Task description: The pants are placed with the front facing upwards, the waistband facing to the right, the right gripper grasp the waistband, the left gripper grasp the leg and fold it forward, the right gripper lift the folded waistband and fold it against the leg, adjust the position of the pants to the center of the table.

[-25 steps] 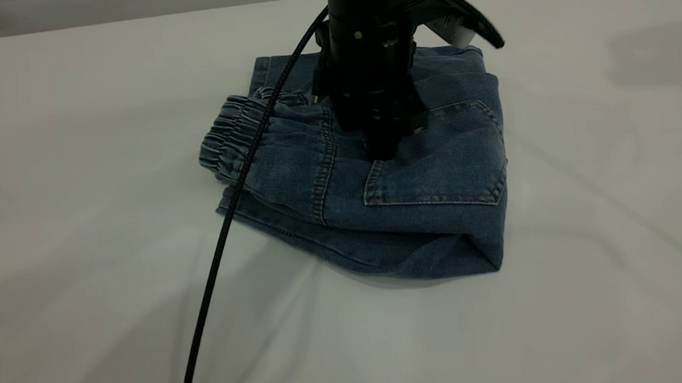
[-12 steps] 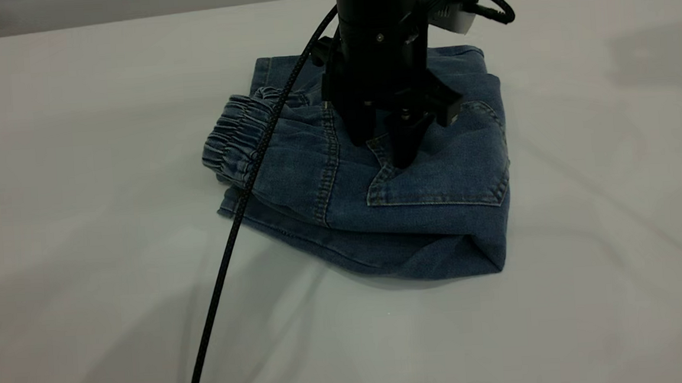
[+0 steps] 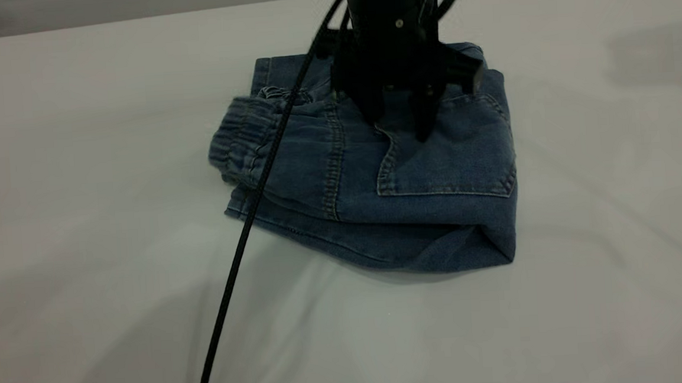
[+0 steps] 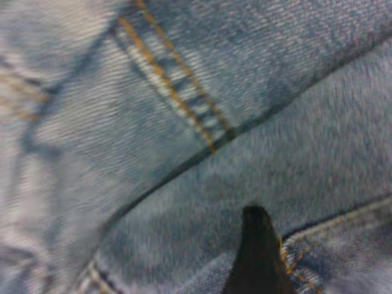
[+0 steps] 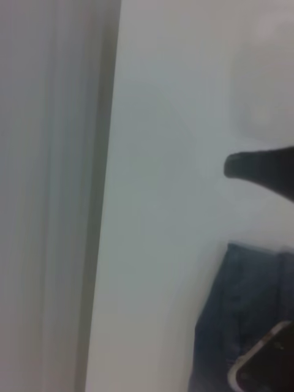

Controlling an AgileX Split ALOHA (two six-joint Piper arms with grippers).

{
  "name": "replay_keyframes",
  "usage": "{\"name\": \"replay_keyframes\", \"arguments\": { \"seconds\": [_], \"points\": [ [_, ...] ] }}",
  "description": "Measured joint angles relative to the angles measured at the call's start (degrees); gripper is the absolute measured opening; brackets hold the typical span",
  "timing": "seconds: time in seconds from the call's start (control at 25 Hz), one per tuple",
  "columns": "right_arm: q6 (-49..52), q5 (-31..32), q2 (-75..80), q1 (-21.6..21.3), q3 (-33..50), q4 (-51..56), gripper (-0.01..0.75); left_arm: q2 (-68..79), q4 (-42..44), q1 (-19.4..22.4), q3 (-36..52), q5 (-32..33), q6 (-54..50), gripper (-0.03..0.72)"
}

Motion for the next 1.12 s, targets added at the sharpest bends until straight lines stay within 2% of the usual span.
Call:
{"name": "replay_keyframes", "arguments": {
  "seconds": [0.2,0.44,0.6,0.84,1.12],
  "points": [
    [0.00,-0.05,0.00,0.00,0.00,0.00,0.573,-0.04,6.12,0.00,-2.11,9.24,12.16,0.461],
    [0.00,-0.05,0.00,0.00,0.00,0.00,0.573,1.31,6.86,0.00,-2.11,9.71,35.12,0.461],
    [-0.05,-0.11,0.00,0.00,0.00,-0.05,0.573,2.90,6.55,0.00,-1.87,9.57,45.60,0.461],
    [-0.12,-0.17,0.00,0.00,0.00,-0.12,0.573,4.46,5.95,0.00,-1.92,9.50,49.03,0.461],
    [-0.18,-0.34,0.00,0.00,0.00,-0.12,0.573,4.70,1.85,0.05,-1.92,9.62,39.86,0.461]
  ]
}}
